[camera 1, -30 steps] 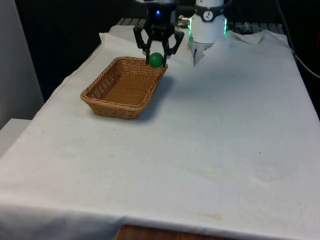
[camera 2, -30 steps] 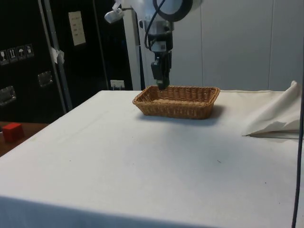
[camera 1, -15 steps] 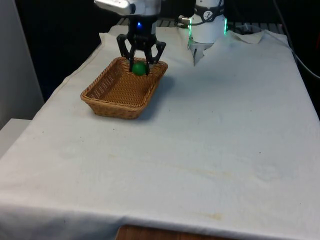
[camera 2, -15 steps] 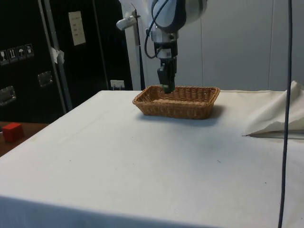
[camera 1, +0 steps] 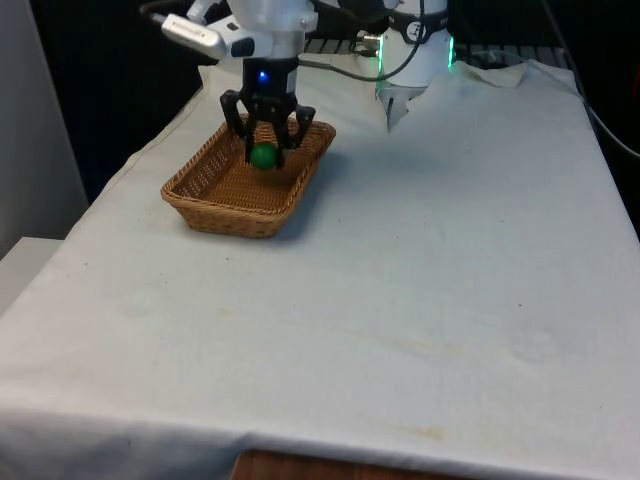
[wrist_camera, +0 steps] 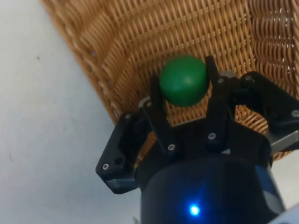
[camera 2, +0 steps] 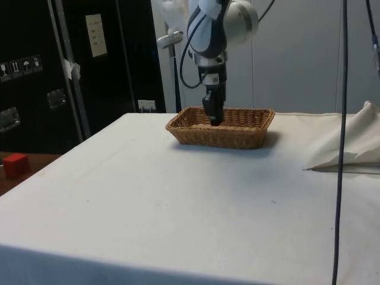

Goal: Pick up the ball and place it into the basket.

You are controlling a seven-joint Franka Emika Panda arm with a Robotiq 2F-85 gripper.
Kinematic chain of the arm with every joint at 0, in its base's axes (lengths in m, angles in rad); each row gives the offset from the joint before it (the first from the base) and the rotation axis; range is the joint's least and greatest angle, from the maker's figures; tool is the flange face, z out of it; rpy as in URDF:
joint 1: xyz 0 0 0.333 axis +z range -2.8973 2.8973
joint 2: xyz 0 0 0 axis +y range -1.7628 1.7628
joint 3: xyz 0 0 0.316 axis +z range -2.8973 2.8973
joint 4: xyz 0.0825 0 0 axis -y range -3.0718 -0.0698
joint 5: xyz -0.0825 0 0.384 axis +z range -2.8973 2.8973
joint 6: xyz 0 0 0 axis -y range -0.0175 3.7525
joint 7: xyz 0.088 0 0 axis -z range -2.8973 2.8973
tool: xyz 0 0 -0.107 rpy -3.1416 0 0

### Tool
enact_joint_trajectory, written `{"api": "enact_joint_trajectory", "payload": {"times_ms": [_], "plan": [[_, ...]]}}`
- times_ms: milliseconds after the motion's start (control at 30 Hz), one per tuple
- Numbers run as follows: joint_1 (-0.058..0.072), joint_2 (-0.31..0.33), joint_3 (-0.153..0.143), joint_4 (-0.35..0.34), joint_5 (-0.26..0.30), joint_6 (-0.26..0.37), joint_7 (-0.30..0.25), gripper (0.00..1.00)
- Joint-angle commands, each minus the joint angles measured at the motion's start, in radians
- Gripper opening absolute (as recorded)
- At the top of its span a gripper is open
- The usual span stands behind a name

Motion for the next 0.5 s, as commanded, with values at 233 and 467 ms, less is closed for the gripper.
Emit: {"api": "enact_joint_trajectory", "payload": {"times_ms": [233, 467], "plan": [[-0.012, 0.043, 0.009, 0.013, 0.066, 0.020, -0.052, 0.00], [-0.002, 0.053, -0.004, 0.015, 0.059, 0.019, -0.040, 0.00]]}}
